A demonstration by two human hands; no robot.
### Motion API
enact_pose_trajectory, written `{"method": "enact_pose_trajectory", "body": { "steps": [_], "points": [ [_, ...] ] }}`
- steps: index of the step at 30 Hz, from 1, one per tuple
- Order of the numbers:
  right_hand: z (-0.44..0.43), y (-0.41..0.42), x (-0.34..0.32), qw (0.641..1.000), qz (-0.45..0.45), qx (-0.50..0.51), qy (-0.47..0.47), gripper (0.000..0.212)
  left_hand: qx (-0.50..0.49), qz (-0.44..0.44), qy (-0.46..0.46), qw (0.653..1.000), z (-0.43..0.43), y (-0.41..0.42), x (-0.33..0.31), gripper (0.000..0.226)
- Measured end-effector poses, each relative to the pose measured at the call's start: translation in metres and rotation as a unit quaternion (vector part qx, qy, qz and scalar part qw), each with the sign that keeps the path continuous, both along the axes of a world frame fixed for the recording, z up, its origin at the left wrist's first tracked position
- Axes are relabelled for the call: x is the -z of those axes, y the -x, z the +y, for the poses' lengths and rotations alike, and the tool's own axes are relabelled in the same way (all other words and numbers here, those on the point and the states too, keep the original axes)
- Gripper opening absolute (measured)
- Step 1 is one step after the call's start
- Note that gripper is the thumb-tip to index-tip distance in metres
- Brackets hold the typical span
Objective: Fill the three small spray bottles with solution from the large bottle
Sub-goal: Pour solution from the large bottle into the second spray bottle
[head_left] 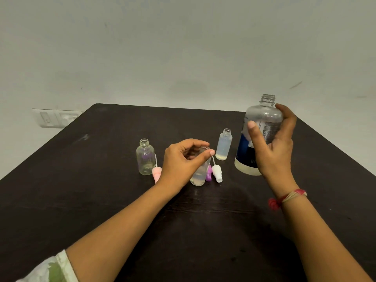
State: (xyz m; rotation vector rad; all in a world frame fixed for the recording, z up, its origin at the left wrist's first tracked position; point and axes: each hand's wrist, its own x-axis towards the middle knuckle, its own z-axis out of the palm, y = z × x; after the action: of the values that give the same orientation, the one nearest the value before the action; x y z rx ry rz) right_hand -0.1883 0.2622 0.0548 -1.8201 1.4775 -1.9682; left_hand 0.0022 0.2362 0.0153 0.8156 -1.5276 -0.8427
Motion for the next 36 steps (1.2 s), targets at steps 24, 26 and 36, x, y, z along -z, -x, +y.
{"method": "enact_pose_trajectory", "body": {
  "steps": [24,26,36],
  "points": [
    [-0.001,-0.001,0.003,0.958,0.272,0.035,-0.079,0.077,0.017,0.026,-0.003,1.000,0.001,0.001,-0.002,0.020],
    [-0.002,0.001,0.002,0.945,0.317,0.038,-0.073,0.076,0.018,0.026,0.000,1.000,0.001,0.002,-0.002,0.021],
    [-0.004,0.004,0.005,0.914,0.399,0.058,-0.056,0.070,0.018,0.012,0.019,1.000,0.000,0.002,-0.002,0.013]
  ]
}}
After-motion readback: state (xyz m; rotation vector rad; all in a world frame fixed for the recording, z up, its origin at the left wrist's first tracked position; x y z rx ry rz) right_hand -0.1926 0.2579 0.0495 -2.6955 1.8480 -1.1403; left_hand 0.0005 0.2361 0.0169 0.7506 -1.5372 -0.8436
